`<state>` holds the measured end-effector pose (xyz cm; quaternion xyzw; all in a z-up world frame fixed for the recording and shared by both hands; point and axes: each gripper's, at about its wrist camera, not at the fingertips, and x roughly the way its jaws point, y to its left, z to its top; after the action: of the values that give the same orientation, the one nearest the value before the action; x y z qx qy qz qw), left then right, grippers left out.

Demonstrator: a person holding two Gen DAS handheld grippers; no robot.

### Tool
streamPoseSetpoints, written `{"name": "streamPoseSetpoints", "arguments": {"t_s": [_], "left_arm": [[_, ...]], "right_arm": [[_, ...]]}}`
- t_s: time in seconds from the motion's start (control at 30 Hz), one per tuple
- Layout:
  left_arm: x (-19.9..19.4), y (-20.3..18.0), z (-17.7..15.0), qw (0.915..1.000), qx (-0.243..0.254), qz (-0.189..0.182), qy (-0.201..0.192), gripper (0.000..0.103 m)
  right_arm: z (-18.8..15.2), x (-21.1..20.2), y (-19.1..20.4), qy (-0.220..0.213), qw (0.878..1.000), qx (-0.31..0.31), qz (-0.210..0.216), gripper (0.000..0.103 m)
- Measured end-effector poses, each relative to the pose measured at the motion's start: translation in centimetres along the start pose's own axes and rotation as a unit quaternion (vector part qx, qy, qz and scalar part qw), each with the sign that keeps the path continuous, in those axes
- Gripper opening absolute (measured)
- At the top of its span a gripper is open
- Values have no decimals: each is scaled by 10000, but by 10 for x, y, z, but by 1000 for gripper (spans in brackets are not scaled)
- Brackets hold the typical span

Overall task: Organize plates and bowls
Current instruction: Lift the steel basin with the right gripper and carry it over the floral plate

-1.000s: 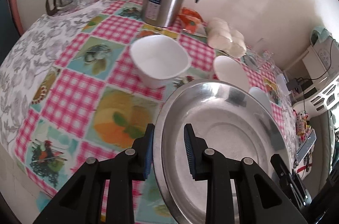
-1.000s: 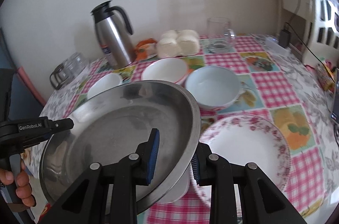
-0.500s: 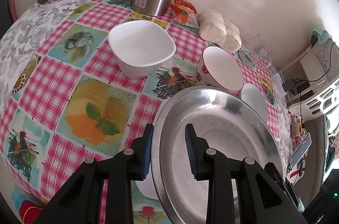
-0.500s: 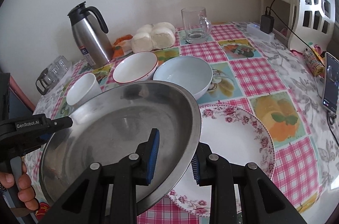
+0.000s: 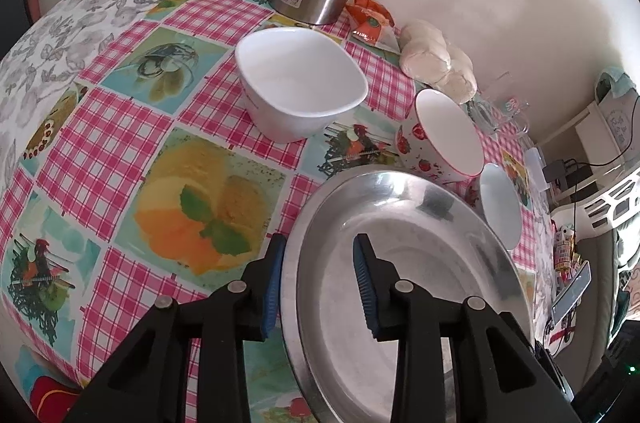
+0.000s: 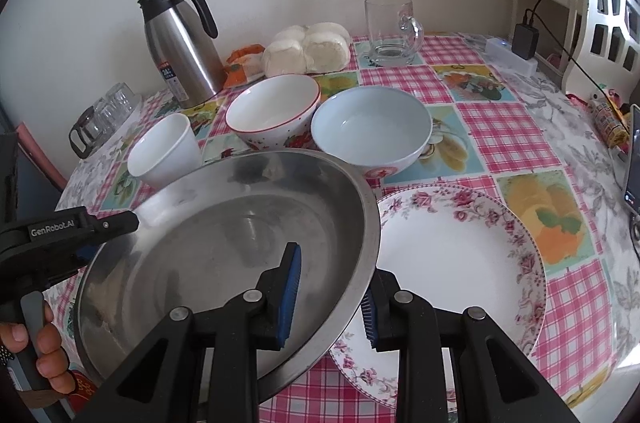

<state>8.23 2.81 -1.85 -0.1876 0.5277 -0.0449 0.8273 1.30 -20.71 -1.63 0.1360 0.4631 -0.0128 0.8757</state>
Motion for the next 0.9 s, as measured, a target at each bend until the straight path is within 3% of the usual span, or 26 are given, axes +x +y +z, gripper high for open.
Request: {"name": "streamPoseSetpoints", "arguments": {"t_s": [0.43,0.9], "left_arm": [[11,5,-3,9998,-71,48,187,36],[22,11,-5,9989,-133,140,426,36]], "right_arm": [[-10,21,6,442,9980,-300,-333,32],[-17,31,5,723,9962,-287,-397,32]]}}
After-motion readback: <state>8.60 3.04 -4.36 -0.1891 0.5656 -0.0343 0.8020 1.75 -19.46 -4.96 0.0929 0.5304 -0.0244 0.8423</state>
